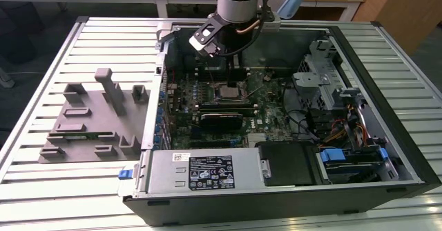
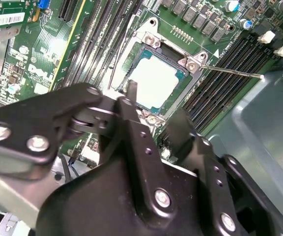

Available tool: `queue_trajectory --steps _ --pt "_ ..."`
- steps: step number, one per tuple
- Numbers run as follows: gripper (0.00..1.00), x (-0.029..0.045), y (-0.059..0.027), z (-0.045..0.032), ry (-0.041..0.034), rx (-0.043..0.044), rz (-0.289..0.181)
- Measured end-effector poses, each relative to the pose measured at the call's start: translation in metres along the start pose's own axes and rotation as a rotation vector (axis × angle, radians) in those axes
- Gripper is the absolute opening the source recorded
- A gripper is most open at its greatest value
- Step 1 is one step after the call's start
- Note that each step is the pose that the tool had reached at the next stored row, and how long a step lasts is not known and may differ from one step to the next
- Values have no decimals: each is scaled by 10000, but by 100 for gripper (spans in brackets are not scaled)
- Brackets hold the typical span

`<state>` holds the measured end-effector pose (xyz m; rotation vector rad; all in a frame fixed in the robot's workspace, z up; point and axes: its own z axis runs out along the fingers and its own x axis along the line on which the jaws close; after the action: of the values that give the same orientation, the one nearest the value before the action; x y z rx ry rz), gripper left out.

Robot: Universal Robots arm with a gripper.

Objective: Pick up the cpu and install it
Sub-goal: 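Place the cpu into insertion slot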

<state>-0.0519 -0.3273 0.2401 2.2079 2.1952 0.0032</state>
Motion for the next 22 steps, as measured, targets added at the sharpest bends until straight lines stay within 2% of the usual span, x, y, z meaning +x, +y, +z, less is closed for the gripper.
queue_trajectory --steps 1,4,6,7,9,10,11,17,20,22 --pt "48 0 0 0 0 0 0" --pt "42 0 0 -1 0 0 0" --pt "30 0 0 -1 -1 1 0" --pt "30 0 0 -1 0 0 0" --pt "18 0 0 -1 0 0 0" --pt "18 0 0 -2 -1 0 0" --pt "13 0 0 -2 0 0 0" --pt "11 0 0 -2 -3 -7 1" --pt "11 0 0 0 -13 -82 21" --pt "11 0 0 0 -13 -89 29"
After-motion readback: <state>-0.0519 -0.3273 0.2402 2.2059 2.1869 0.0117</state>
